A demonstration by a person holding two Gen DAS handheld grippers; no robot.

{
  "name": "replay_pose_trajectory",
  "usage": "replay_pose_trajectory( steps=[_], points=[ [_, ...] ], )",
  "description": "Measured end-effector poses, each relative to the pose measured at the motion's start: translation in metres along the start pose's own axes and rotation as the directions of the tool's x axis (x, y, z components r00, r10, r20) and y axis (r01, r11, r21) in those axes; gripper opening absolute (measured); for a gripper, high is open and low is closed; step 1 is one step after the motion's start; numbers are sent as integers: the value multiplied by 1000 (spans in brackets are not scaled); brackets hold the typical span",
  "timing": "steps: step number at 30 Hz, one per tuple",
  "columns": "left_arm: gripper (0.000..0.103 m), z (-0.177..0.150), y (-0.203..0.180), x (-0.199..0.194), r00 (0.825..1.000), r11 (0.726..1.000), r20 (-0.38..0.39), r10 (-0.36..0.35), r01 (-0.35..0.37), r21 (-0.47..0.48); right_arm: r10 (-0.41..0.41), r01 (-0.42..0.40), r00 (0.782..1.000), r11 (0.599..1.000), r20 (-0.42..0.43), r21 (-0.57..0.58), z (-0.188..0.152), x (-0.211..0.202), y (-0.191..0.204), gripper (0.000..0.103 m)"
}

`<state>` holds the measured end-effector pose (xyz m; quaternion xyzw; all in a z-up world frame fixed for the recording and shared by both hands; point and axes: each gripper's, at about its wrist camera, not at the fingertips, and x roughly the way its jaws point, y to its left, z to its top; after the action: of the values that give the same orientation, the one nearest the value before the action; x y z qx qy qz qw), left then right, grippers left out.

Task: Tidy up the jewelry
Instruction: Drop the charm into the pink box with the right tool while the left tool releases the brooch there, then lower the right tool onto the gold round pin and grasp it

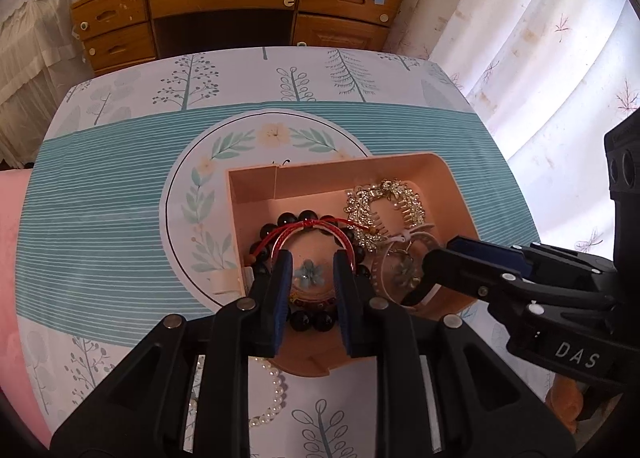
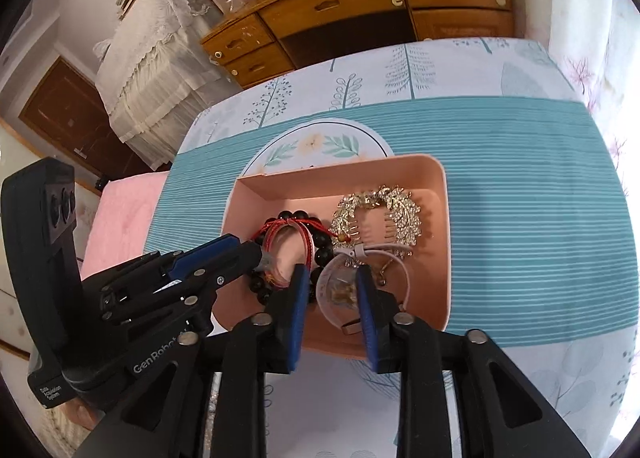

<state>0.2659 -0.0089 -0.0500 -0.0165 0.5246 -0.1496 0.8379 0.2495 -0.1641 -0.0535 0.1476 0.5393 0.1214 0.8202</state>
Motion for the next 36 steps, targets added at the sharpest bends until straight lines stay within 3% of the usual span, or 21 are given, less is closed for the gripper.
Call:
replay_pose_trajectory(
  steps=[3,8,23,36],
  points=[
    [21,-1,1,-4,1000,1000,0,0,0,0,-12,12,1000,1000,17,2,-3,-3,-1,36],
    [47,-5,1,-18,1000,1000,19,-4,4,-15,-1,1,999,1000,33,-3,-5,-13,2,36],
    [47,-32,-8,-96,992,996,113,49,-58,73,-20,29,993,997,119,-75,-35,-70,20,36],
    [47,-92,-4,-155,980,991,187,66,-86,100,-67,87,992,980,110,-181,-86,-100,38,36]
  ],
)
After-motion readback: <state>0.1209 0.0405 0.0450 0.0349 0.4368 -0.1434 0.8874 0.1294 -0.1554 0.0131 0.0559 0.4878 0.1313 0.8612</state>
